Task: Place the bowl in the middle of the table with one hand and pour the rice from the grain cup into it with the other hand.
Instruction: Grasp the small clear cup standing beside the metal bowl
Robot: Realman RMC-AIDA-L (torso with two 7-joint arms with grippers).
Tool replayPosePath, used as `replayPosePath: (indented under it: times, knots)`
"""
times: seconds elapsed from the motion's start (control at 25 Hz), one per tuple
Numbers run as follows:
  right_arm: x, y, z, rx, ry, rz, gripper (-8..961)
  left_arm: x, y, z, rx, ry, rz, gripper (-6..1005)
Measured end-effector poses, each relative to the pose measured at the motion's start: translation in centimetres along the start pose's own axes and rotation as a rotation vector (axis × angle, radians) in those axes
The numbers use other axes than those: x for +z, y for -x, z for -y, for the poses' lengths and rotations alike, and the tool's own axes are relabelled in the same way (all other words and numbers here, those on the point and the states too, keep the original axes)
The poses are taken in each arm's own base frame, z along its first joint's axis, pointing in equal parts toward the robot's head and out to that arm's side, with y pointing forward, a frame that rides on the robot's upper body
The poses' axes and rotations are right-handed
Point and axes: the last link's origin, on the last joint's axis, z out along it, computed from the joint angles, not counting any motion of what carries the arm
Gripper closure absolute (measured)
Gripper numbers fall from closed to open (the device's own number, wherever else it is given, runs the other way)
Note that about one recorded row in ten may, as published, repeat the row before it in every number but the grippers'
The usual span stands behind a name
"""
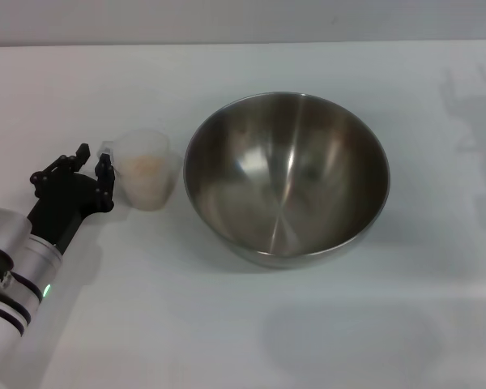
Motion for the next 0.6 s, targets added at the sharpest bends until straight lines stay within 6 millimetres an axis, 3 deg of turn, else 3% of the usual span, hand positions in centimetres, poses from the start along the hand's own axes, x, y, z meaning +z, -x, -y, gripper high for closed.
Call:
replayPosePath:
  times: [0.24,0.48,0.6]
  knots:
    - [0.18,0.05,-0.09,0.001,0.003,0.003,410,0.34,-0.26,-0.27,0.009,0.017,-0.007,787]
    - [0.35,-0.08,-0.19,0.002,0.006,-0.006,411,0.46,-0.40,-0.35,0.012,0.021,-0.012,925]
    - [0.38,-0.07,-0.21,0.001,0.006,-0.005,411,0.51,-0.57,-0.15,0.005,0.009,-0.021,941]
